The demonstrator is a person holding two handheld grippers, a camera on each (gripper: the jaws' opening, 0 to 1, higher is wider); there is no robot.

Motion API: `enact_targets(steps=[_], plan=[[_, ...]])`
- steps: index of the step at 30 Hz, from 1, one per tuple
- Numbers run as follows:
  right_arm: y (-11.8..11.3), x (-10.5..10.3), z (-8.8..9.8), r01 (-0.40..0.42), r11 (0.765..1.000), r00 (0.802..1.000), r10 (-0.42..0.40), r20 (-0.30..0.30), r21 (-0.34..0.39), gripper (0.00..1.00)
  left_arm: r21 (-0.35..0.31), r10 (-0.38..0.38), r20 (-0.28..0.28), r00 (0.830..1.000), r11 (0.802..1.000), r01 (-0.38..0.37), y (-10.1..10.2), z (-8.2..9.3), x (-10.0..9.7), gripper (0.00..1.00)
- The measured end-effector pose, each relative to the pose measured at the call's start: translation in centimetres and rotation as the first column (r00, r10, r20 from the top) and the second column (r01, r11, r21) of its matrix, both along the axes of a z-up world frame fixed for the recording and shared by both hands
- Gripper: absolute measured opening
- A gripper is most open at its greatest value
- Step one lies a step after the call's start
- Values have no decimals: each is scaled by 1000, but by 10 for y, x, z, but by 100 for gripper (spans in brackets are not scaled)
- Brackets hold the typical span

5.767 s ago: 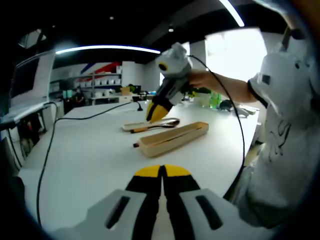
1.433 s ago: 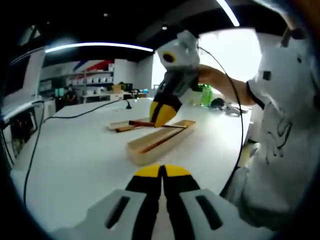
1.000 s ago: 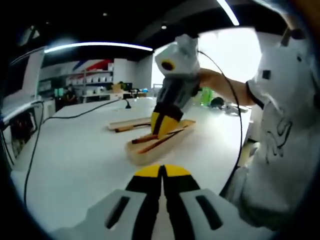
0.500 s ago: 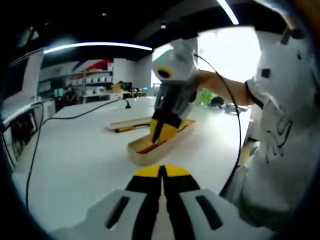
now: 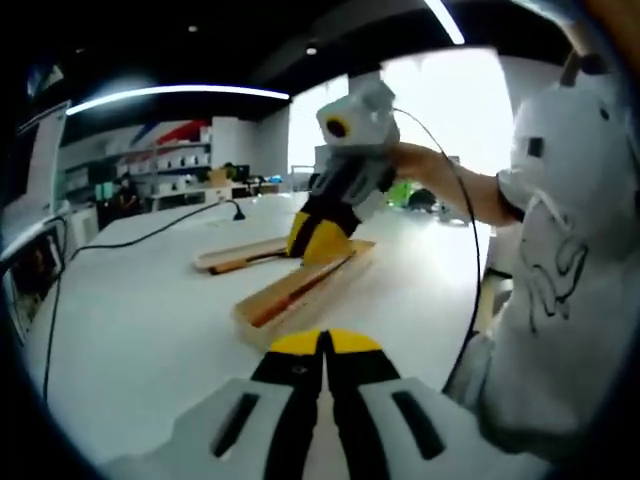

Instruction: Arrange the utensils inside the cutlery case until each visible utensil rests in its matching compartment.

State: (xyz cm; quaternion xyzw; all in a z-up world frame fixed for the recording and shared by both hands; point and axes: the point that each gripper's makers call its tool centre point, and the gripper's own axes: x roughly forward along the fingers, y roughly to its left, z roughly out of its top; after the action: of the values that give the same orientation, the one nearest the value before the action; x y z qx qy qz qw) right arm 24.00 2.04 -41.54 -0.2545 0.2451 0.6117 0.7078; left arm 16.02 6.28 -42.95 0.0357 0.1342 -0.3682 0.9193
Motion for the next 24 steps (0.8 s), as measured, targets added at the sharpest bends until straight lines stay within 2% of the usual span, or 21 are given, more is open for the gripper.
enact_targets(steps=[4,9,12,14,15,18,21,24], plan=[[-15,12,15,124,982,992,-122,-17,140,8,3,-19,3,1000,1000,19,-7,2,4,0],[-48,30,22,269,931,962,-272,-23,246,8,30,-41,-4,999,999,41,-15,-3,10,0],[-70,36,21,337,902,939,-342,-32,270,8,38,-45,-12,999,998,45,-18,-5,14,0],[-94,42,17,391,883,915,-403,-7,262,9,40,-60,-12,998,997,60,-22,-4,14,0],[-102,41,14,401,877,911,-412,-14,264,9,42,-63,-11,998,997,63,-23,-4,14,0],[-123,38,8,472,829,880,-463,-106,299,9,47,-69,-11,998,997,69,-25,-3,17,0],[-139,40,4,532,781,846,-511,-156,327,9,59,-70,-19,997,996,71,-25,-5,21,0],[-148,37,-5,551,772,834,-525,-171,317,9,68,-73,-30,997,995,75,-25,-7,23,0]])
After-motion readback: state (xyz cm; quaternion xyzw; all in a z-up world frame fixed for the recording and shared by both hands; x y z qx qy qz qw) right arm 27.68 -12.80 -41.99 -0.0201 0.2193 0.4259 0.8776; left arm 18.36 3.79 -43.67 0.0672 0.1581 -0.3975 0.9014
